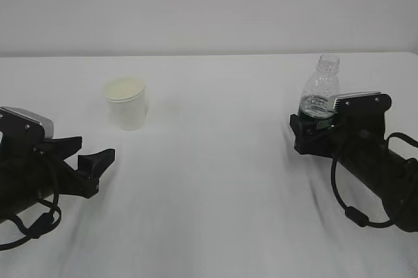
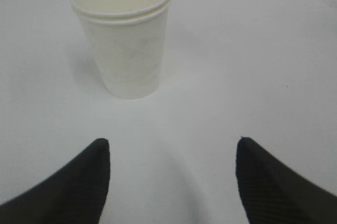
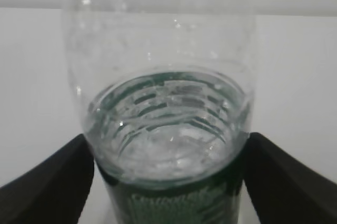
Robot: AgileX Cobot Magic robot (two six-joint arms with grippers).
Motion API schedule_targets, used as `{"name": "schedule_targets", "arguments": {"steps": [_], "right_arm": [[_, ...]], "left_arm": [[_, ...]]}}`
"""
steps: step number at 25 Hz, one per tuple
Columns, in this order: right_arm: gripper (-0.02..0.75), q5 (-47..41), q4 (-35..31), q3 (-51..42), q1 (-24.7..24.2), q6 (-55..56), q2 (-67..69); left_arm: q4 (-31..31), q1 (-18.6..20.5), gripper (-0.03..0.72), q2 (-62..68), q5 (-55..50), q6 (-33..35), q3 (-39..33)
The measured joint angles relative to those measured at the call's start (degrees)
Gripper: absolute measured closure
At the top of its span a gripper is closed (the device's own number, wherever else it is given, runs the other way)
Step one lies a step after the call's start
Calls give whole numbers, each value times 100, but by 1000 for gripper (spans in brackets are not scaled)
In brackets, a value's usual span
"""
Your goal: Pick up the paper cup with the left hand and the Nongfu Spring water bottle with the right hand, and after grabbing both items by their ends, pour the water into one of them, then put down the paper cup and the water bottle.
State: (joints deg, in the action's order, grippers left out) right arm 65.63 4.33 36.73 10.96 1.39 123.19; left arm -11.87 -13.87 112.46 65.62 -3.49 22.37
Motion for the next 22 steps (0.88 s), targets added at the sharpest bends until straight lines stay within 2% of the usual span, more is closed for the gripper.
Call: {"name": "schedule_targets", "arguments": {"steps": [22], "right_arm": [[83,0,-140,467,0,0,357]], "left_arm": [[3,0,155,42,0,0,0]]}}
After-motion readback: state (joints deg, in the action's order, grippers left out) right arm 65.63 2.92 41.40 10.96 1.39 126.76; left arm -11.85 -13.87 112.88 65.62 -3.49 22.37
